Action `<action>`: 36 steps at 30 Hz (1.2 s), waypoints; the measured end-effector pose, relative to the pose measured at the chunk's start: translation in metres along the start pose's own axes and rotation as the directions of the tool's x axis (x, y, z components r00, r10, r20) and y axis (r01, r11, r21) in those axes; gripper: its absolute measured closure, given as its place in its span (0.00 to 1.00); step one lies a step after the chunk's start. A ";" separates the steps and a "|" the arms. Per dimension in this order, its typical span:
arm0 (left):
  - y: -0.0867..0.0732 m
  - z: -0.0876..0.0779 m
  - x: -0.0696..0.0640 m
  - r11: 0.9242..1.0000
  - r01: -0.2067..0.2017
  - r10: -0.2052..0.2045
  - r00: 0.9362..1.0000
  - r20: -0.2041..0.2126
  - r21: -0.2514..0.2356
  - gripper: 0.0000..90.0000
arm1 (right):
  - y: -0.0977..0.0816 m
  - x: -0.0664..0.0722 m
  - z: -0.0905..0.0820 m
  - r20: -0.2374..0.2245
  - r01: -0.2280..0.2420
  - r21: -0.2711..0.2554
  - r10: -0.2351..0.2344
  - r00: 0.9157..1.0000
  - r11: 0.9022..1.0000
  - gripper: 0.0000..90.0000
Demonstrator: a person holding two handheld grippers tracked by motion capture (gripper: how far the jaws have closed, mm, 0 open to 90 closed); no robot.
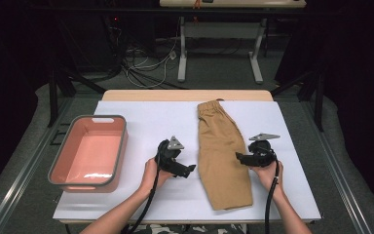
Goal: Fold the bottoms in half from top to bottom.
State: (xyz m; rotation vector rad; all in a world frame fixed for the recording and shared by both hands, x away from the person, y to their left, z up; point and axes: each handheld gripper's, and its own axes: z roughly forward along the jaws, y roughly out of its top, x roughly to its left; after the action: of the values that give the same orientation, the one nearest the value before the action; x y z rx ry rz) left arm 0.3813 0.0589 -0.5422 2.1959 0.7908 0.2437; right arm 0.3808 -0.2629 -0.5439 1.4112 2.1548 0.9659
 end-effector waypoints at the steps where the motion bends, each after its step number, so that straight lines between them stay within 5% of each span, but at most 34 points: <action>1: 0.002 0.003 -0.001 1.000 0.008 -0.008 1.000 0.001 -0.003 0.01 | 0.001 -0.001 0.001 0.008 -0.001 -0.001 0.001 1.000 1.000 0.46; 13: 0.020 0.028 -0.004 0.998 0.060 -0.059 0.998 -0.014 0.021 0.04 | 0.010 -0.003 0.025 0.035 -0.051 0.045 0.050 0.998 0.998 0.46; 20: 0.025 0.042 -0.005 0.994 0.097 -0.096 0.995 -0.012 0.041 0.18 | 0.005 -0.004 0.025 0.041 -0.029 0.032 0.027 0.999 0.999 0.53; 27: 0.025 0.053 -0.012 0.997 0.072 -0.073 0.996 0.041 0.040 0.44 | 0.002 -0.005 0.025 -0.001 -0.024 0.018 0.024 1.000 1.000 0.66; 31: 0.024 0.056 -0.014 0.999 0.054 -0.054 0.998 0.016 0.007 0.59 | 0.003 -0.003 0.024 -0.007 -0.026 0.020 0.026 1.000 0.999 0.79; 36: 0.023 0.057 -0.011 0.998 0.055 -0.055 0.998 0.034 -0.017 0.82 | 0.003 0.000 0.024 -0.035 -0.056 0.022 0.057 0.998 0.998 0.95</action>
State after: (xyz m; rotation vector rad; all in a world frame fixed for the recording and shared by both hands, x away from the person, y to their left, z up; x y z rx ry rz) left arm 0.4061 0.0060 -0.5637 2.1530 0.8259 0.1848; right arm 0.3982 -0.2540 -0.5584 1.4830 2.1677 0.9987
